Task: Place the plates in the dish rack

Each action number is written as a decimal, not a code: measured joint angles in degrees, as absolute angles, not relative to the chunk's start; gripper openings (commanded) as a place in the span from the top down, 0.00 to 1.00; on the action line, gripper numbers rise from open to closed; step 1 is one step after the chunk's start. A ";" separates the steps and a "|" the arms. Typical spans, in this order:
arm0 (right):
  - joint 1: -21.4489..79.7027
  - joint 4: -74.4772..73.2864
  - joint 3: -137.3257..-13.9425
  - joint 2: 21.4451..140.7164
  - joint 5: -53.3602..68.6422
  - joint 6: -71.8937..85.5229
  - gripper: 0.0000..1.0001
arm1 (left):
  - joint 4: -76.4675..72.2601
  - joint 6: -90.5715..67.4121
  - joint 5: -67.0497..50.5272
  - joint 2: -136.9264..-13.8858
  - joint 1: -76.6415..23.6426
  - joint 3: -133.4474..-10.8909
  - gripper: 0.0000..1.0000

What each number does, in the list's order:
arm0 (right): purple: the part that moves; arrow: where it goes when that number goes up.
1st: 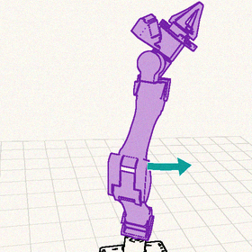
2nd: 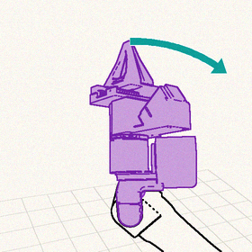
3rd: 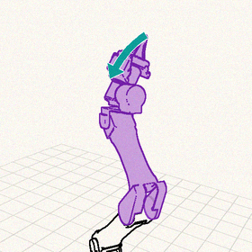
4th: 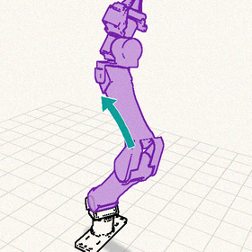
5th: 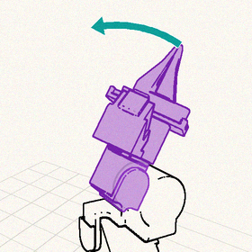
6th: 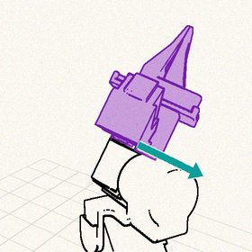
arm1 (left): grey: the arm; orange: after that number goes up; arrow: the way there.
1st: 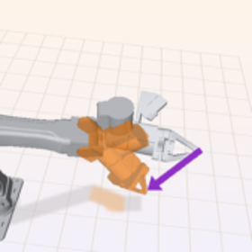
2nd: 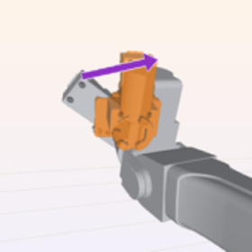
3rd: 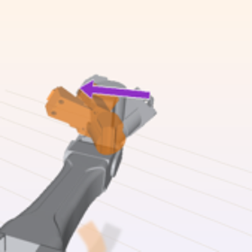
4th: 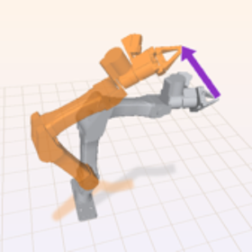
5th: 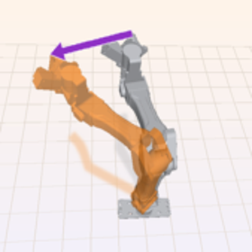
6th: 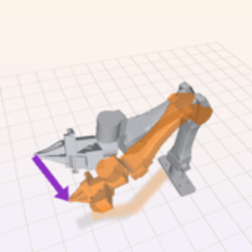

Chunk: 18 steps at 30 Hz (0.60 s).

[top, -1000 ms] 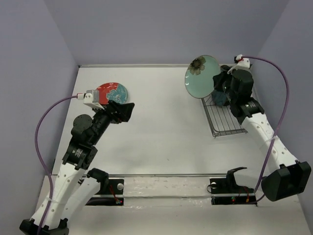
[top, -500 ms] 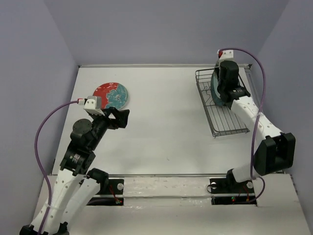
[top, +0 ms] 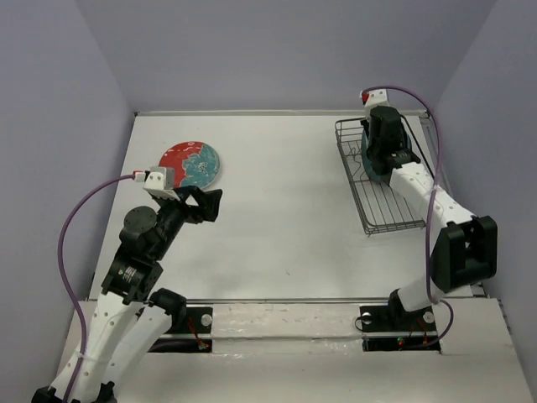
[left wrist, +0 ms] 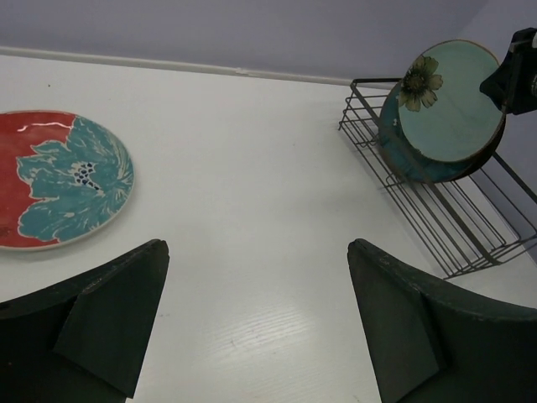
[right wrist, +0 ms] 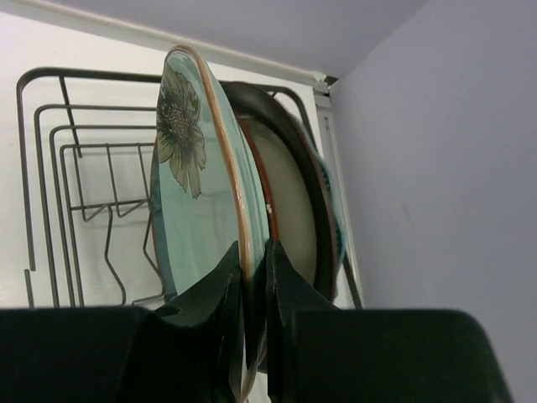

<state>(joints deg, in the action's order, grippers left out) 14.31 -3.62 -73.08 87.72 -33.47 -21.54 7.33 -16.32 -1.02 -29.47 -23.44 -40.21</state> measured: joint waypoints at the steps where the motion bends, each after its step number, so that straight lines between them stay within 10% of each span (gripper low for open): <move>1: 14.31 -3.31 -72.62 88.12 -33.08 -20.95 0.93 | 7.38 -16.32 -0.97 -29.50 -23.44 -40.21 0.01; 13: 11.97 -1.63 -66.59 90.28 -27.64 -9.56 0.93 | 7.57 -16.71 0.73 -32.21 -23.53 -40.21 0.01; 18: 10.39 0.56 -66.50 92.03 -27.90 -3.55 0.55 | 7.53 -18.61 0.71 -36.49 -23.38 -40.21 0.01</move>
<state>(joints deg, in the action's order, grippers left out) 10.39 0.56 -66.50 92.03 -27.90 -3.55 7.53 -18.61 0.71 -36.49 -23.38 -40.21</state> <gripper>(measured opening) 0.256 0.990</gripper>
